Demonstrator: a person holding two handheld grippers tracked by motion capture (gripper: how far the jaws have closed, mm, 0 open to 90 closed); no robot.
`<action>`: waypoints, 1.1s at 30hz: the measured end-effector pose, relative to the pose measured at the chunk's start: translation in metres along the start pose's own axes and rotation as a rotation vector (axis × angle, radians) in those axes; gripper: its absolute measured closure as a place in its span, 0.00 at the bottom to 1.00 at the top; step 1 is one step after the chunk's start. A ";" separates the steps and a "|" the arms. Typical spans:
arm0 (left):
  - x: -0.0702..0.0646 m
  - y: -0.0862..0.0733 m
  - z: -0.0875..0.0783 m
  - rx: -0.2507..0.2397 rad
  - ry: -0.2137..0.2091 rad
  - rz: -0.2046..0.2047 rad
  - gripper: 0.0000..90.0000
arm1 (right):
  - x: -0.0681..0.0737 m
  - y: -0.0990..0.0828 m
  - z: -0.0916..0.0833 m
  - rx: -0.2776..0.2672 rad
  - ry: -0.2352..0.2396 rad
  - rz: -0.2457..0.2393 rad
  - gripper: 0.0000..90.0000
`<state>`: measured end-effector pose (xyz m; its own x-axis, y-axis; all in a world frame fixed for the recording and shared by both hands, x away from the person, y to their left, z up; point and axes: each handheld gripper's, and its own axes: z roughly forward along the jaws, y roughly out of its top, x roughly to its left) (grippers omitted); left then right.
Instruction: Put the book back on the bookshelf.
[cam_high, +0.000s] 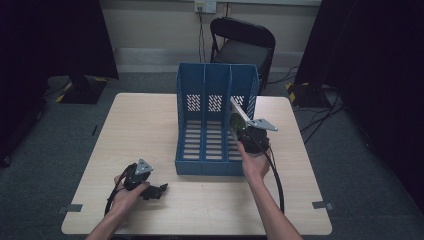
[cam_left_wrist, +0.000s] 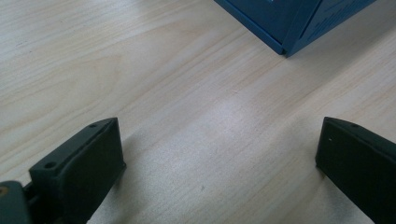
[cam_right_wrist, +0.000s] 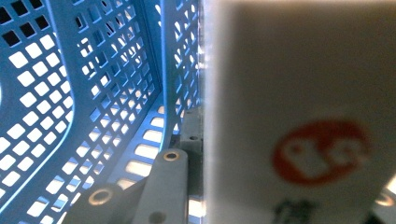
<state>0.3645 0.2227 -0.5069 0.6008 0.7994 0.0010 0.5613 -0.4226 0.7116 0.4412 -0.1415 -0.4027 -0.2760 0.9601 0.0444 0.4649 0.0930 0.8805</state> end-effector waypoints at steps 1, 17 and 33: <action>0.000 0.000 0.000 0.000 -0.001 0.001 0.00 | -0.001 0.000 0.002 0.001 0.004 0.000 0.85; 0.000 0.000 0.000 0.000 -0.003 0.002 0.00 | -0.007 -0.005 0.017 0.094 -0.010 -0.038 0.85; 0.000 0.000 0.000 0.000 -0.004 0.002 0.00 | -0.006 -0.010 0.012 0.125 0.019 -0.059 0.83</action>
<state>0.3643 0.2228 -0.5069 0.6040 0.7970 -0.0007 0.5605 -0.4241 0.7113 0.4482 -0.1447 -0.4170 -0.3212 0.9470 0.0036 0.5478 0.1827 0.8165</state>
